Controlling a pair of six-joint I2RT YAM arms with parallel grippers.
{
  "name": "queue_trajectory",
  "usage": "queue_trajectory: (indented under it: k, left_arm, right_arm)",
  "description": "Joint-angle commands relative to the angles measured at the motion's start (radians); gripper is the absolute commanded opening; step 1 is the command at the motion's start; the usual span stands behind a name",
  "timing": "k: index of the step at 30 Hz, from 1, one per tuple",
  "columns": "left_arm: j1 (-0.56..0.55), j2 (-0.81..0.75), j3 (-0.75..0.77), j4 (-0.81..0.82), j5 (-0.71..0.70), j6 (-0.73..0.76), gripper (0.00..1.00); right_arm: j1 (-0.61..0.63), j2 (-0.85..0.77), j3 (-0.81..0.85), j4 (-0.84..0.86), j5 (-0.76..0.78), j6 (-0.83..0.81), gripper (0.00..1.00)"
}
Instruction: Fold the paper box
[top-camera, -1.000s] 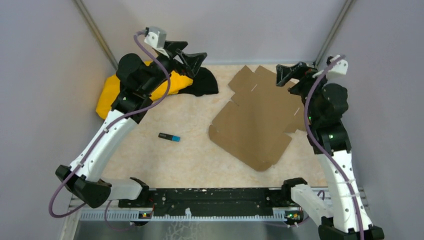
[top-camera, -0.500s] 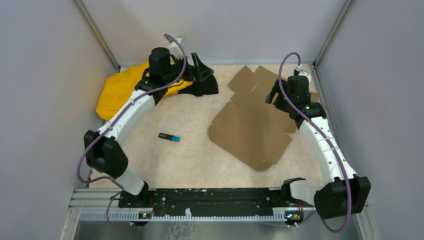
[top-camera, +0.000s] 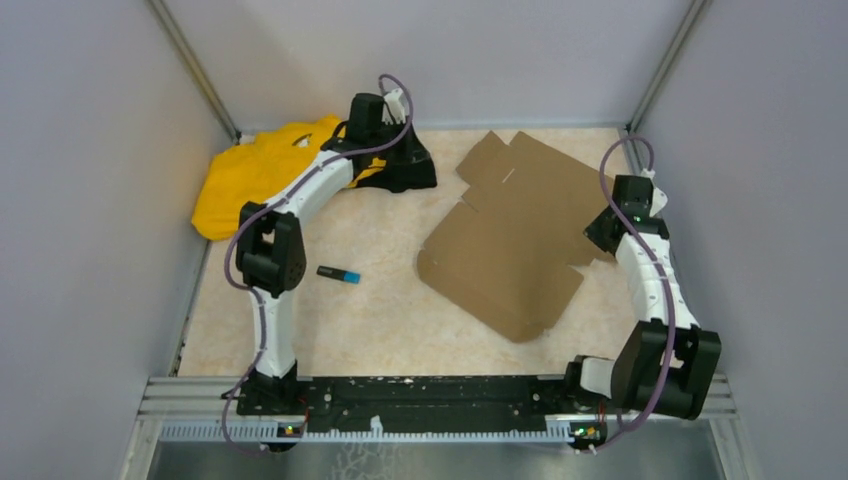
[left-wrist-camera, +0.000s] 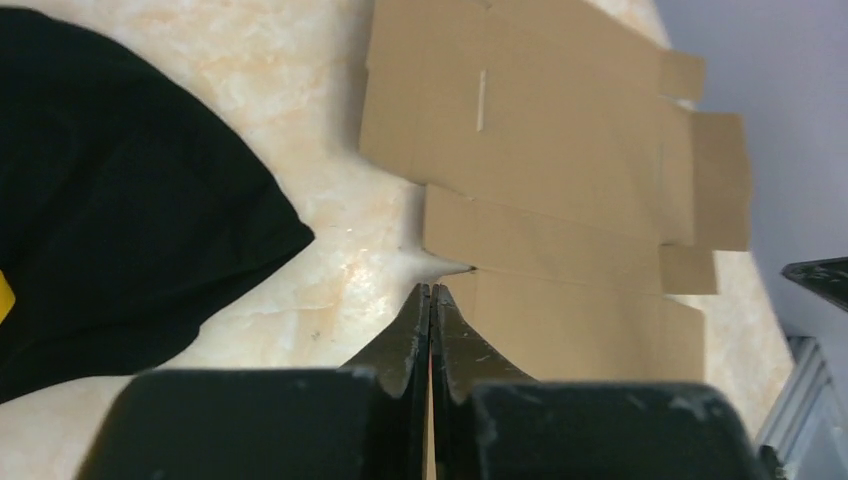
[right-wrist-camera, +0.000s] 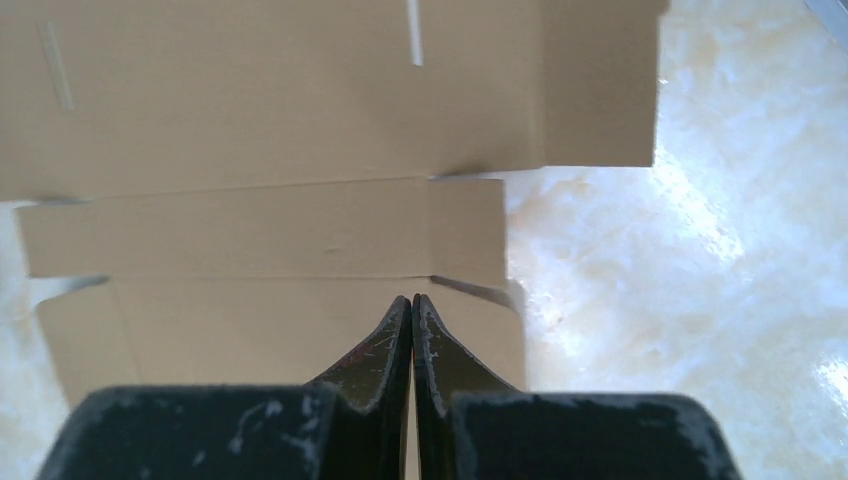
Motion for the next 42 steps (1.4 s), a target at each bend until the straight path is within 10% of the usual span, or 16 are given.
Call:
queue_trajectory:
  k: [1,12,21,29,33,42]
  left_arm:
    - [0.002,0.091,0.075,-0.029,-0.004,0.055,0.0]
    - [0.001,0.291,0.19,-0.043,0.029,0.088,0.03]
    - [-0.028,0.379,0.253,-0.044,0.056,0.095,0.26]
    - [-0.028,0.369,0.219,0.012,0.145,0.088,0.49]
    - [-0.028,0.316,0.12,0.109,0.177,0.092,0.67]
    - [-0.015,0.403,0.238,0.115,0.206,0.137,0.73]
  right_arm:
    - [-0.04,0.052,-0.016,-0.004,0.012,0.006,0.0]
    - [-0.097,0.13,-0.045,-0.061,0.129,0.058,0.0]
    - [-0.139,0.169,-0.107,-0.009,0.072,0.044,0.05]
    - [-0.15,0.12,-0.138,0.049,0.007,-0.015,0.62]
    - [-0.15,0.063,-0.157,0.083,-0.045,-0.036,0.69]
    - [-0.15,0.072,-0.187,0.145,-0.141,-0.029,0.71]
